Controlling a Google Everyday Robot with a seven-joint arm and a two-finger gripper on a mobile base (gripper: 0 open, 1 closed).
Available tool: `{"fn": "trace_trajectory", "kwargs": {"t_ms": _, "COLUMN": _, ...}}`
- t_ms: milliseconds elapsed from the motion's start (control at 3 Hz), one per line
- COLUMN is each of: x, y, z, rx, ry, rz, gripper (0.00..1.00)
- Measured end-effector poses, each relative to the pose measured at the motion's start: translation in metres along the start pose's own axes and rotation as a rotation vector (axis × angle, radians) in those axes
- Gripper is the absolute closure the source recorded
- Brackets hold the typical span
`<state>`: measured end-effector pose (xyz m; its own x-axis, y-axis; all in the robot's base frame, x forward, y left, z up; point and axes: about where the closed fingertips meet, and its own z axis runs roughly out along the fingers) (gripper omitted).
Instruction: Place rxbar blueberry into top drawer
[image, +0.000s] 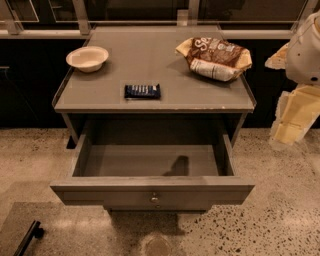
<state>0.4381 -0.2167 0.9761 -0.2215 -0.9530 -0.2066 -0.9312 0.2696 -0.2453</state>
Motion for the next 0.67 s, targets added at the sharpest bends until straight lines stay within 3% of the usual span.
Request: {"fn": "trace_trajectory", "kwargs": {"t_ms": 667, "x": -0.005, "y": -0.012, "z": 0.003, "rx": 0.002, "ry": -0.032, "rz": -0.007, "gripper": 0.00}}
